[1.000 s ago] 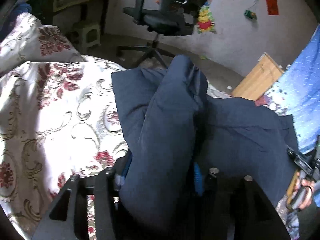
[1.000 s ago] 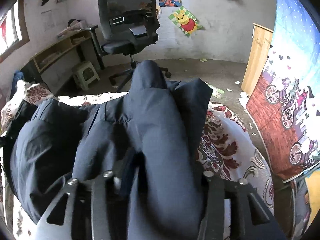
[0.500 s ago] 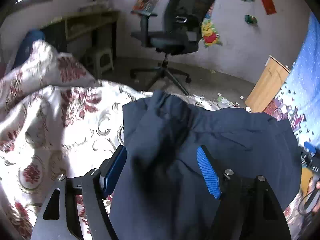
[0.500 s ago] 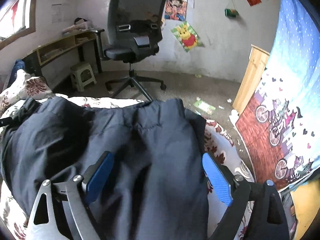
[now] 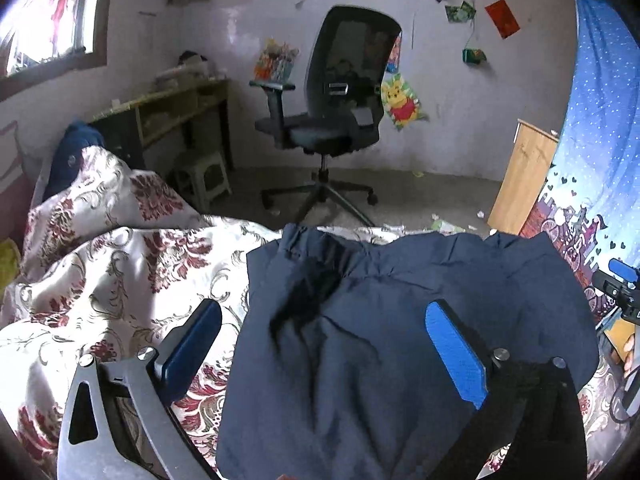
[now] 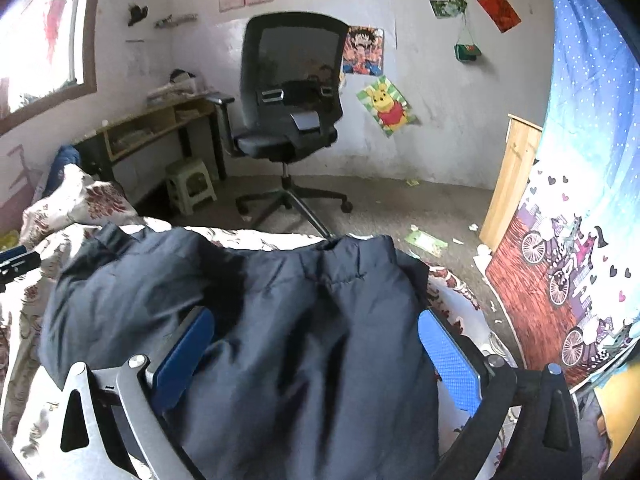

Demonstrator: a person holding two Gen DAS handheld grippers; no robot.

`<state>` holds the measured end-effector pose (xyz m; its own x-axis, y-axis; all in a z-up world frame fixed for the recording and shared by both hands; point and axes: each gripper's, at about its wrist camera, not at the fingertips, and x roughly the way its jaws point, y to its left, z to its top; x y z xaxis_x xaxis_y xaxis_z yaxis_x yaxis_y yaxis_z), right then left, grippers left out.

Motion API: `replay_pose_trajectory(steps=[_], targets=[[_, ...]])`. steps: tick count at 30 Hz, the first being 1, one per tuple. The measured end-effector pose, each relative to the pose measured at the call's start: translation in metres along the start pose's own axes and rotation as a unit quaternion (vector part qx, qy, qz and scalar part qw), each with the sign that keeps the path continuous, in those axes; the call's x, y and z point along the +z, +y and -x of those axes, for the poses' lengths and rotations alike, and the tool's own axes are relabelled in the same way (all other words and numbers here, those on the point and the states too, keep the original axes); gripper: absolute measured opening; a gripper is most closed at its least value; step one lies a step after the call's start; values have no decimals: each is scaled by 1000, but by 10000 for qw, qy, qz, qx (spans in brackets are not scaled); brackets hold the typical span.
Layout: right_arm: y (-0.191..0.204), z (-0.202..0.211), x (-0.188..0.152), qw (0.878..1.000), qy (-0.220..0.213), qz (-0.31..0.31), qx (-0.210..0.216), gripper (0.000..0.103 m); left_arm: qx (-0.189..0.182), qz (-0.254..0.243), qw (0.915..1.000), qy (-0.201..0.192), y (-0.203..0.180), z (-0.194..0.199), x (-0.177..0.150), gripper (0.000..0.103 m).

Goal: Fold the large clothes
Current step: 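Lower the folded bundle onto the bed and open both grippers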

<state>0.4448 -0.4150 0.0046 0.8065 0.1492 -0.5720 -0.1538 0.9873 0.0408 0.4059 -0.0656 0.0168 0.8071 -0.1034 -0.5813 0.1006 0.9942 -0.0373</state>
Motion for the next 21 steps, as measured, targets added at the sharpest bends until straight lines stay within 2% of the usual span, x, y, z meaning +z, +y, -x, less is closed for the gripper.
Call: replay_pose_trajectory(steps=[11, 21], targets=[[11, 48, -10, 9985, -480, -235, 127, 103, -22, -69, 9990, -444, -19, 41, -9, 101], [27, 82, -27, 9975, -664, -224, 118, 103, -73, -465, 9944, -949, -50, 82, -27, 101]])
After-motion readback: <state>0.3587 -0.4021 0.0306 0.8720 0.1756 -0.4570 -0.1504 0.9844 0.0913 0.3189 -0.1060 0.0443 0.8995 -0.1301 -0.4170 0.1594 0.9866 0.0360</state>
